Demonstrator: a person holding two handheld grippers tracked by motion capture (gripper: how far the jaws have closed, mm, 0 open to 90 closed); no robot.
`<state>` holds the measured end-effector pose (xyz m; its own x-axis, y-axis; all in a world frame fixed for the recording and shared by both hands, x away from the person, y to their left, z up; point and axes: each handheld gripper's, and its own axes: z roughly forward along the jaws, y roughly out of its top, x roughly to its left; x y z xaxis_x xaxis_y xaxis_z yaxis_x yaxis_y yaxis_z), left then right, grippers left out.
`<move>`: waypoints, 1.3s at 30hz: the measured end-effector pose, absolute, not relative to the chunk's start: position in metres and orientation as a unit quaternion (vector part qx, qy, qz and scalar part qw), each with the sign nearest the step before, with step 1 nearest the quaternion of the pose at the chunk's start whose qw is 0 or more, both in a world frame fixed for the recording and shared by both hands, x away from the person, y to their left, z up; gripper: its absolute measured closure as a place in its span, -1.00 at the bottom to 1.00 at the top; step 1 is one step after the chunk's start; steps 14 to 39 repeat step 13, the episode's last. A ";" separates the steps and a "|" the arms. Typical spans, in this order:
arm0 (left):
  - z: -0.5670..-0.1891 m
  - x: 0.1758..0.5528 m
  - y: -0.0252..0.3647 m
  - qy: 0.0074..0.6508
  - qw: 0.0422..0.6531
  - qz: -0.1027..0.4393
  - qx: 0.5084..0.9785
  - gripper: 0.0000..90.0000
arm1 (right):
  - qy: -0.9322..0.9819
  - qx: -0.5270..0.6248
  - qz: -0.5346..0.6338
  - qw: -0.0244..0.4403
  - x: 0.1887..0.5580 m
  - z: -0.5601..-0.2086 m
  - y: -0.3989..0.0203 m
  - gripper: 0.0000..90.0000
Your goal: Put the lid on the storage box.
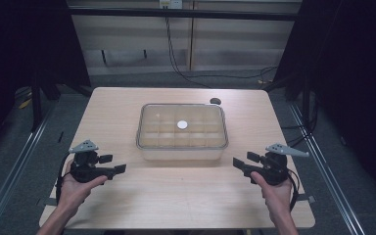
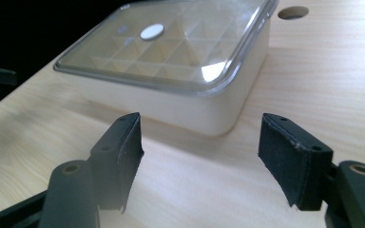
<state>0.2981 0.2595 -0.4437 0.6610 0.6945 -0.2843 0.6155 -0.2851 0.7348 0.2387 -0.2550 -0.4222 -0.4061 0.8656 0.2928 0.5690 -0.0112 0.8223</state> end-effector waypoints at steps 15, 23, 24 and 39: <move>-0.460 0.256 0.278 0.423 0.438 0.066 0.791 -0.42 | 0.681 0.538 0.471 0.155 0.202 -0.444 -0.263 -0.34; -0.460 0.256 0.278 0.423 0.438 0.066 0.791 -0.42 | 0.681 0.538 0.471 0.155 0.202 -0.444 -0.263 -0.34; -0.460 0.256 0.278 0.423 0.438 0.066 0.791 -0.42 | 0.681 0.538 0.471 0.155 0.202 -0.444 -0.263 -0.34; -0.460 0.256 0.278 0.423 0.438 0.066 0.791 -0.42 | 0.681 0.538 0.471 0.155 0.202 -0.444 -0.263 -0.34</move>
